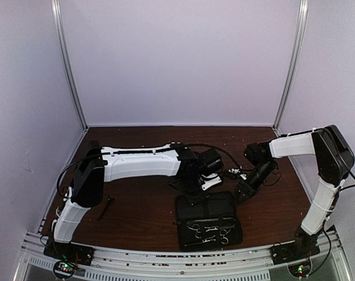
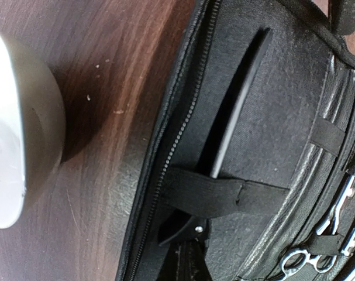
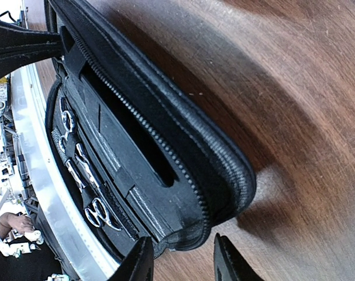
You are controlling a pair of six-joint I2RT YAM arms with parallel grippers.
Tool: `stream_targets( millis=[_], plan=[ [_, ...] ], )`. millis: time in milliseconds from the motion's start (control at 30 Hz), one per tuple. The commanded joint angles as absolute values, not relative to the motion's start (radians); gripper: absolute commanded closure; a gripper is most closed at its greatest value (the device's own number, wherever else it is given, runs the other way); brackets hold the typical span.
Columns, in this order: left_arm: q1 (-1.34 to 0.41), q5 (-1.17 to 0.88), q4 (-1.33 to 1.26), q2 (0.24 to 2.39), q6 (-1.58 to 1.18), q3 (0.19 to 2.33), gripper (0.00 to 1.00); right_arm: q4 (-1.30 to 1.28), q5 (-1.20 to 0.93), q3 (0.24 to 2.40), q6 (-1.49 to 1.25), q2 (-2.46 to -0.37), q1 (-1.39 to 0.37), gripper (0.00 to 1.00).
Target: Sort the hair-cutting tools
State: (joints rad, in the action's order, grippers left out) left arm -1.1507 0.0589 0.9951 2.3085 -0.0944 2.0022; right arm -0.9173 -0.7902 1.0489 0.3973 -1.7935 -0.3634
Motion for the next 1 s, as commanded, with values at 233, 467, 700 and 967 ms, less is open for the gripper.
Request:
stream_targets(
  millis=[233,467,700,967],
  plan=[
    [-1.142,0.091,1.005,2.229,-0.112,1.95,0.85,-0.932,-0.796,1.07,0.415,-1.759,-0.359,0.64],
    [-1.129,0.204,1.07,2.069,-0.177,1.832,0.64,-0.908,-0.742,1.056,0.413,-1.649,-0.356,0.58],
    [-1.059,0.329,1.083,1.841,-0.352,1.549,0.43,-0.886,-0.67,1.041,0.41,-1.586,-0.348,0.57],
    [-0.915,0.387,1.09,1.626,-0.657,1.207,0.21,-0.876,-0.668,1.044,0.41,-1.563,-0.347,0.57]
  ],
)
